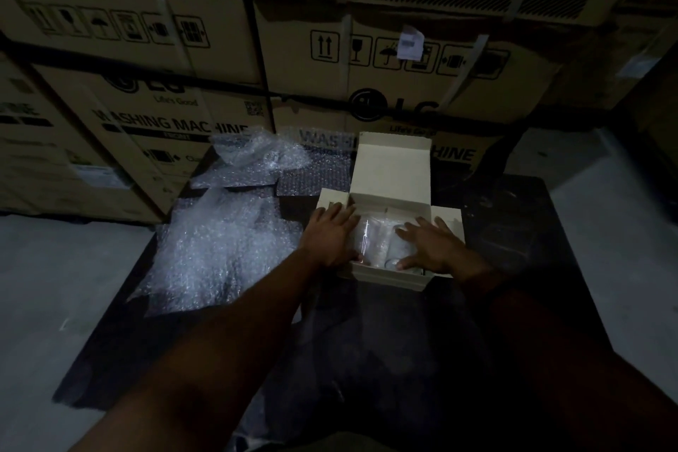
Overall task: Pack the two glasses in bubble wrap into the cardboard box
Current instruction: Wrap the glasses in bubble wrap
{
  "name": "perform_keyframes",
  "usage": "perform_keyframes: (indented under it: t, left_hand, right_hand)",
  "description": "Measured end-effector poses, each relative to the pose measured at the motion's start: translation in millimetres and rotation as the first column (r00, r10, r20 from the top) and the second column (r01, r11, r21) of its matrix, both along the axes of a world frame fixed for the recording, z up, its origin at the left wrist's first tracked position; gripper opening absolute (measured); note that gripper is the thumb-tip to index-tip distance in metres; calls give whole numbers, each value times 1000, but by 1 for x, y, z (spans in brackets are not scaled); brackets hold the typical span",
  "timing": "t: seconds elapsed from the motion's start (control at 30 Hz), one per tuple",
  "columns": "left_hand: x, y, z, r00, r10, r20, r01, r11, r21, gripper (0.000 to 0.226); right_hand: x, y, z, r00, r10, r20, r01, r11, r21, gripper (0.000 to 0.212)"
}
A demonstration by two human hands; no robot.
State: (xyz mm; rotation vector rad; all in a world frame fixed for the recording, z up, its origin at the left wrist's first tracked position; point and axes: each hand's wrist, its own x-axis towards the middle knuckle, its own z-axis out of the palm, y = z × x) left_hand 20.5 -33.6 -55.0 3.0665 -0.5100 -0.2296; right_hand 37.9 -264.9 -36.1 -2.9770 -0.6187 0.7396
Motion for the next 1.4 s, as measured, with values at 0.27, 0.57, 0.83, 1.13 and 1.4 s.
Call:
perform_keyframes:
  t: [0.27,0.57,0.83,1.13,1.4]
  left_hand:
    - [-38,29,-11,980,-160,118,165,986,-37,62]
    - [-41,24,-20,986,-150,71,155,986,-67,35]
    - [-66,65,-18,917,78,391,74,931,-359,31]
    - [-117,114,-25,804,594,29,-594,804,11,54]
    - [-114,123,-22,778,620,-107,-623,737,-261,37]
  right_hand:
    - [-57,1,-8,964,-99,246,89,995,53,69]
    - [-70,-5,-29,957,-164,240,133,981,142,56]
    - [-82,12,-20,930,-196,309,129,966,224,67]
    - [-118,111,-35,934,-7,358,-125,930,344,76]
    - [-116,111,-50,942,20,336,-122,950,287,77]
